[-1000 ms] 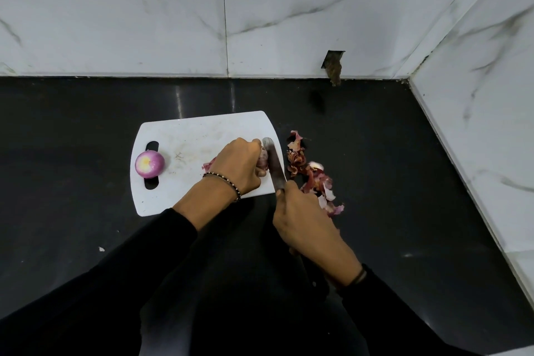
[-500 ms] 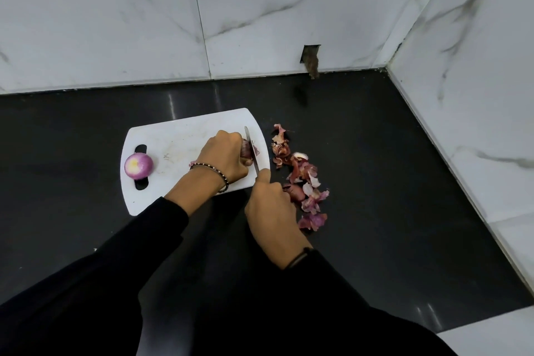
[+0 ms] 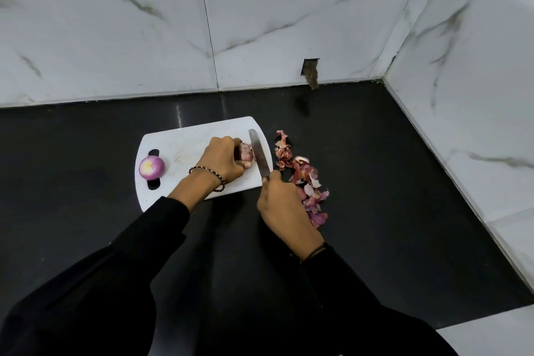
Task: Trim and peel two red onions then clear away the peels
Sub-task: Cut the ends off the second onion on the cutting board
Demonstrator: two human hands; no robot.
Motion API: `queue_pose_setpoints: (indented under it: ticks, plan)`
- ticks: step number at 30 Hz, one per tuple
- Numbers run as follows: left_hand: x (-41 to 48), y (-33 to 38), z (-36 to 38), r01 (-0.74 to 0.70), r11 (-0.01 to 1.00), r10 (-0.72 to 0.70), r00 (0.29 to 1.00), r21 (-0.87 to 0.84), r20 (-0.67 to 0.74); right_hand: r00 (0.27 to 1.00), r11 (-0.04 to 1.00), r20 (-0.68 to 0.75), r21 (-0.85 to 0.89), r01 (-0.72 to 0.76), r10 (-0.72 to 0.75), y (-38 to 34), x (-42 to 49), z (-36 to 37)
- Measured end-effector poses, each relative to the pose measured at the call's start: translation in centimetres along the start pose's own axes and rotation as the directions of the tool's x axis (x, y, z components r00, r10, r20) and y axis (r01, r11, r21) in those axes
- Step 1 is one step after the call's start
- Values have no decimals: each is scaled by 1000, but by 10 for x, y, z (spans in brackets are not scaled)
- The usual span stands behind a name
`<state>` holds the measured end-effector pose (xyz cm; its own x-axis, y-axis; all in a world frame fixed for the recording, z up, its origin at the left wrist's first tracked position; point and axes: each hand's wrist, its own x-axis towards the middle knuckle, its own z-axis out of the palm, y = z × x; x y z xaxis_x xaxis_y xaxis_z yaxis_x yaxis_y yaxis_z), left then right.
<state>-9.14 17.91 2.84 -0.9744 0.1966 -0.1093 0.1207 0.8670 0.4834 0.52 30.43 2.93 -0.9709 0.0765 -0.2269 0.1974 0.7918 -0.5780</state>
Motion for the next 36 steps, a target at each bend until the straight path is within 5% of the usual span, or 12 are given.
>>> queue_pose_setpoints:
  ticks: [12,23,36]
  plan:
    - [-3,-22,-5,-70,990,74,997,-120,27,999,999,-13,27,46,-46,0,-7,0]
    - [0,-14,-2,-46,996,49,998,-76,32,991,998,134,61,-26,18,-6,5,-3]
    - [19,23,7,-35,971,14,996,238,89,968,993,232,45,-108,95,7,31,-23]
